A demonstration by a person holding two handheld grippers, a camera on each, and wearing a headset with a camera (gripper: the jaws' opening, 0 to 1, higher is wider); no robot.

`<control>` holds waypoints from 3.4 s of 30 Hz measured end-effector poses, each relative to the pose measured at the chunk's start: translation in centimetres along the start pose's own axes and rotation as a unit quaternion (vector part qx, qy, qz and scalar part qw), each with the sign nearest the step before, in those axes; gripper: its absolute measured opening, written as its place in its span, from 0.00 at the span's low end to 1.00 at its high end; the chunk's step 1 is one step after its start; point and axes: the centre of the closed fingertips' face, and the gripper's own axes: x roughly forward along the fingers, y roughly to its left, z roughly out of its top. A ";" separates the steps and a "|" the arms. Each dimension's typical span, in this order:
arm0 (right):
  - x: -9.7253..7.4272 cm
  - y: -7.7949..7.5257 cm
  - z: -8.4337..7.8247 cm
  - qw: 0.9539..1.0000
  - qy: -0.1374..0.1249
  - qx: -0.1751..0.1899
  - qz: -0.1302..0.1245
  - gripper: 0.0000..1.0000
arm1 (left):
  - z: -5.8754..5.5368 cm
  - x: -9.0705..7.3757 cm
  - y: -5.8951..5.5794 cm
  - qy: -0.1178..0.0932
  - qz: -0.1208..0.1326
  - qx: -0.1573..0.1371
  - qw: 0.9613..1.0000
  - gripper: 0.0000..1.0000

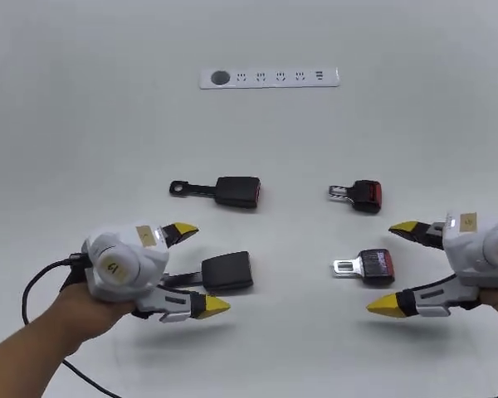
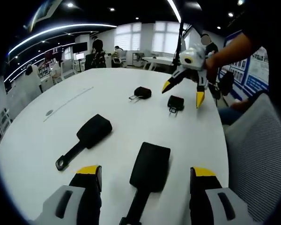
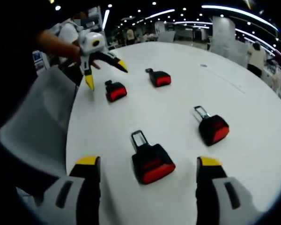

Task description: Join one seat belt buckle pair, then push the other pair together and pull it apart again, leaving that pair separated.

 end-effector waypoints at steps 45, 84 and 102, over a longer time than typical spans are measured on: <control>0.8 -0.2 -1.6 0.990 0.028 -0.105 0.086 0.35 | -2.2 3.0 -0.2 0.077 -0.130 0.161 0.975 0.34; 3.2 2.5 1.3 0.988 -0.070 -0.081 0.114 0.34 | -2.4 2.7 -0.3 0.094 -0.134 0.162 0.973 0.33; 6.3 4.2 4.3 0.985 -0.097 -0.075 0.120 0.34 | -2.4 2.6 -0.3 0.095 -0.136 0.162 0.973 0.33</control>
